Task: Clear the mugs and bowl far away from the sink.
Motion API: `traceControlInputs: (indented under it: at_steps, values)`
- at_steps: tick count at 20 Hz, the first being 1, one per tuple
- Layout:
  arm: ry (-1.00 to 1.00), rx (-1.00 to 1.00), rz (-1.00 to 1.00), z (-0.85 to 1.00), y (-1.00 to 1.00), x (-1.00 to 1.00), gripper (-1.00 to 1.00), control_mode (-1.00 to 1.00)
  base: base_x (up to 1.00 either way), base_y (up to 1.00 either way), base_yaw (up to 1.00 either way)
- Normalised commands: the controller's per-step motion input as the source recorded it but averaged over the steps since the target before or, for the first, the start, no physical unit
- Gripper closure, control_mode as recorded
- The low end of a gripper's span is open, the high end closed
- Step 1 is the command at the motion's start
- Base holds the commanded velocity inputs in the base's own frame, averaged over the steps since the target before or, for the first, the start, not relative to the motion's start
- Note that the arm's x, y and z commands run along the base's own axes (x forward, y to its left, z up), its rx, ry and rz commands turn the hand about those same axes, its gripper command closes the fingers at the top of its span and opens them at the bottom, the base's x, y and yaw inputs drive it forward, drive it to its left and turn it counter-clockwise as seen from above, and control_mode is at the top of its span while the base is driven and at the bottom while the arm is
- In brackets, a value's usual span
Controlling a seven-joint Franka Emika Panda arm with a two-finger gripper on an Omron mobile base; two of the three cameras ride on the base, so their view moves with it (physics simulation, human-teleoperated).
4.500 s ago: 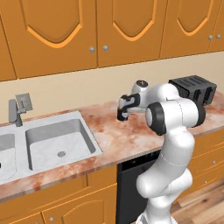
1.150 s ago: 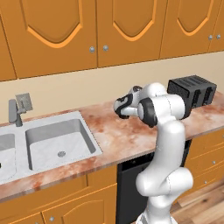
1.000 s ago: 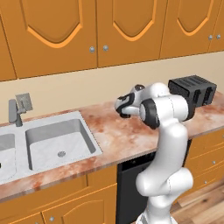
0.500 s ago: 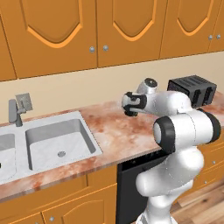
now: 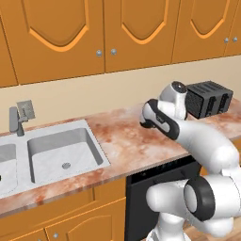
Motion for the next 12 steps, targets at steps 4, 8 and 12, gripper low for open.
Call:
traceControlInputs:
  at_steps: [4,8,12]
  values:
    - [0.0,0.0,0.03,0.04,0.0,-0.71,1.0,-1.0,0.0,0.0,0.0]
    - [0.0,0.0,0.0,0.0,0.0,-0.47,1.0,-1.0,0.0,0.0,0.0]
    - [0.0,0.0,0.0,0.0,0.0,-0.17,1.0,1.0,-0.2,0.03,0.0]
